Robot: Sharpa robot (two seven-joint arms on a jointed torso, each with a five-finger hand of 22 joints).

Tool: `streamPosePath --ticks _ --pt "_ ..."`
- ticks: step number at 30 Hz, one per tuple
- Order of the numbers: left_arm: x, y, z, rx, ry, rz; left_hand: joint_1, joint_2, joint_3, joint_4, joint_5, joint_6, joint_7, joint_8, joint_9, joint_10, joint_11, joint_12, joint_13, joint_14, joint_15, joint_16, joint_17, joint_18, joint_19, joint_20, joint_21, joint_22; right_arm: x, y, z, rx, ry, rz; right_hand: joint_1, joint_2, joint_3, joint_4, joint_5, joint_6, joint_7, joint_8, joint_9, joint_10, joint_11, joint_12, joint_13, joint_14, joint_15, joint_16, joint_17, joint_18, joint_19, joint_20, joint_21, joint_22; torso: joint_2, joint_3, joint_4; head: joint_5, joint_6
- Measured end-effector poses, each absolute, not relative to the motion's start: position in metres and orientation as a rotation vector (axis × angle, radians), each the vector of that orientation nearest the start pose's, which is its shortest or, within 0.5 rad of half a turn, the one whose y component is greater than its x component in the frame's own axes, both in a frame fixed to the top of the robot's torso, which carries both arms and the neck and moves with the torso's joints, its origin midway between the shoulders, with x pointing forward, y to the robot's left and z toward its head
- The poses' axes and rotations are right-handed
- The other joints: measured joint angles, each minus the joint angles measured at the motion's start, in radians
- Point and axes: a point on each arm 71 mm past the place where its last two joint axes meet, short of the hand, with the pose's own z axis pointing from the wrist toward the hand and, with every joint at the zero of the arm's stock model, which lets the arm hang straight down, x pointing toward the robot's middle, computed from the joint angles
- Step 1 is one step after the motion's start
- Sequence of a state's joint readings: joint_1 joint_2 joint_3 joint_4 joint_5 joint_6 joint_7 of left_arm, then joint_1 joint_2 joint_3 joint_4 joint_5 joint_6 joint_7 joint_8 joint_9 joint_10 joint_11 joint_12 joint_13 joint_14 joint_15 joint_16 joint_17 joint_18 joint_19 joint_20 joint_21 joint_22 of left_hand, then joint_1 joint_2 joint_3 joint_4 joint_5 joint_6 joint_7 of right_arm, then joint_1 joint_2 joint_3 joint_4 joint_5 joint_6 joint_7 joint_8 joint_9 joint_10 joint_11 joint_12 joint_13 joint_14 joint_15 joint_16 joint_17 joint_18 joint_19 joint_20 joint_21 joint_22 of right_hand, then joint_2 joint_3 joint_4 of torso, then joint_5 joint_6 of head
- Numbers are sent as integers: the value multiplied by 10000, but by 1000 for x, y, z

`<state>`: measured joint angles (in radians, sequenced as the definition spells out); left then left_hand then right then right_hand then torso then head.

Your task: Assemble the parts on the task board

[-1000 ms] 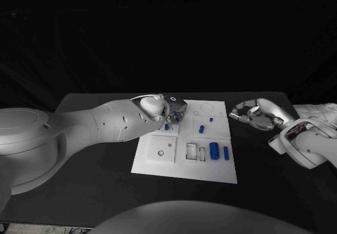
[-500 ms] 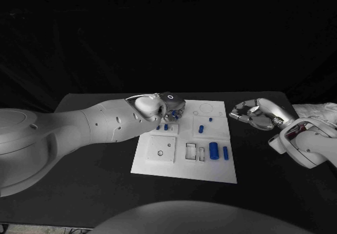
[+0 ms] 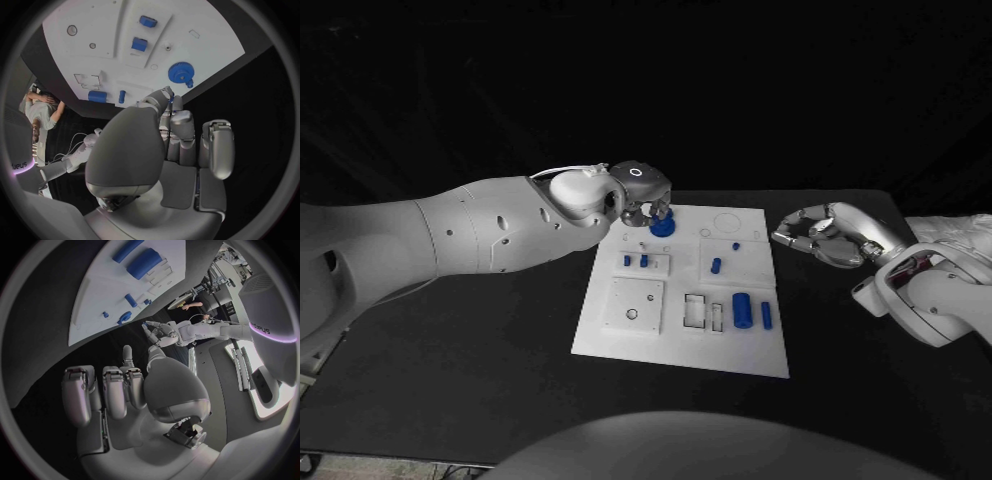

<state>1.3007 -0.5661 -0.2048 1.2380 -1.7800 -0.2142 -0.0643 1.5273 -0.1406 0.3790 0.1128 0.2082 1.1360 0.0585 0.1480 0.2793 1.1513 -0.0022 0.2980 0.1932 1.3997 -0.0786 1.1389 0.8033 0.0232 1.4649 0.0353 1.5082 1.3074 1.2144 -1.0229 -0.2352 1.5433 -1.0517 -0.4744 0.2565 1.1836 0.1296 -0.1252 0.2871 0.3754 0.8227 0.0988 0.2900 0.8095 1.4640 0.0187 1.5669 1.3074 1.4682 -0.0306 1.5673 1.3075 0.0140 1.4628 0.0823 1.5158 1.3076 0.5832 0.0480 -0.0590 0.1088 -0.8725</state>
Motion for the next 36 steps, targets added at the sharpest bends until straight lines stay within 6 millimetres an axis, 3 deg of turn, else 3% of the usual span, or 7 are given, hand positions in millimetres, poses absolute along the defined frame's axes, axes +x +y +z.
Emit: streamPosePath --ticks 7,17,36 --pt "527 143 -218 6703 16973 -3866 0 0 41 41 -204 -1 -1 -70 -53 2 -3 -193 -74 -38 38 -6 -55 1 0 0 -58 0 447 -280 -226 1038 16509 8712 0 0 0 0 0 0 0 0 -1 0 0 0 0 0 0 0 -1 0 0 0 0 -1 11 -7 7 1 0" --pt "529 152 -236 6439 17524 -3641 0 -1 54 54 -205 -2 -2 -109 -76 2 -4 -310 -126 -38 38 -6 -91 1 0 0 -58 0 447 -280 -227 1037 16575 8712 0 0 0 0 0 0 0 0 -3 0 0 0 0 0 0 0 -1 0 0 0 0 -1 16 -7 -5 31 0" --pt "526 154 -249 6213 17815 -3646 -43 -43 81 82 -291 -39 33 -212 -125 71 67 -348 -149 -73 72 -48 -155 1 0 1 -58 0 447 -281 -228 1050 16679 8705 0 0 0 0 0 0 0 0 -4 0 0 0 0 0 0 0 -2 -1 0 0 0 -2 2 0 -6 -1 0"
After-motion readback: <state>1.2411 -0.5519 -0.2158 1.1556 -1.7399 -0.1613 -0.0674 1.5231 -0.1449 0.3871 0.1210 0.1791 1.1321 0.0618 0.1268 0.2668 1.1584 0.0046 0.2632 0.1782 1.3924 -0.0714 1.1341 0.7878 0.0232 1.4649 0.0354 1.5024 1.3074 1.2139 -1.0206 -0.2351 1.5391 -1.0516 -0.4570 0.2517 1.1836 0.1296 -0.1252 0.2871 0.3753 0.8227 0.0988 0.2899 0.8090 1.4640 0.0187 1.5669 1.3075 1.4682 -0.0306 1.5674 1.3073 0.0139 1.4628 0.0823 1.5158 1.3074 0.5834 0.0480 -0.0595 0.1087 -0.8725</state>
